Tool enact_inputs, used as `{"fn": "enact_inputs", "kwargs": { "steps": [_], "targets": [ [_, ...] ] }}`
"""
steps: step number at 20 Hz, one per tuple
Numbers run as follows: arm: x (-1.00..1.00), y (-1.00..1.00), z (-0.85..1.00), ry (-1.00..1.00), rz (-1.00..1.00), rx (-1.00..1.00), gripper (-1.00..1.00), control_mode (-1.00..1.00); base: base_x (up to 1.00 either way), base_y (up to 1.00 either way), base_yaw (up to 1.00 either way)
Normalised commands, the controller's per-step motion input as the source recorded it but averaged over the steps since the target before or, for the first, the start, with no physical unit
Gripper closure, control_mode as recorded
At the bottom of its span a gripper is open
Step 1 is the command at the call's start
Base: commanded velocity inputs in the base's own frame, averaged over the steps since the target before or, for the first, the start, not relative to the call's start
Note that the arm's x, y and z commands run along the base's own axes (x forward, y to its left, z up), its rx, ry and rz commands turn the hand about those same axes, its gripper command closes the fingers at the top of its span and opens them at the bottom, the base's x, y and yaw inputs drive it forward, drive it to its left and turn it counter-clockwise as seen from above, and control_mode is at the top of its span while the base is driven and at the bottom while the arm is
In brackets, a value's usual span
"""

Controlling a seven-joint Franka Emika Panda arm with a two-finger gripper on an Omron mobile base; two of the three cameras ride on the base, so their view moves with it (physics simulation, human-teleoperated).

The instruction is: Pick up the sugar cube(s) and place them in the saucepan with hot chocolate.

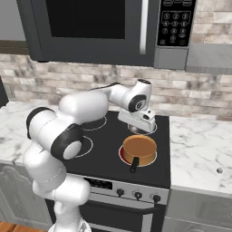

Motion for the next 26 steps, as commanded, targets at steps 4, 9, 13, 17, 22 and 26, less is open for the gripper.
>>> {"fn": "enact_inputs", "kwargs": {
  "steps": [4,9,13,17,22,26],
  "targets": [
    [0.0,-0.27,-0.13,0.14,0.0,-0.01,1.0,-1.0,0.0,0.0,0.0],
    [0.06,-0.35,-0.24,0.12,0.0,0.0,1.0,-1.0,0.0,0.0,0.0],
    [0.07,-0.02,-0.1,0.04,0.0,0.0,1.0,-1.0,0.0,0.0,0.0],
    [0.02,0.0,-0.07,0.01,0.0,0.0,1.0,-1.0,0.0,0.0,0.0],
    [0.03,0.0,-0.07,0.01,0.0,0.0,1.0,-1.0,0.0,0.0,0.0],
    [0.01,0.0,-0.03,0.0,0.0,0.0,1.0,-1.0,0.0,0.0,0.0]
  ]
}}
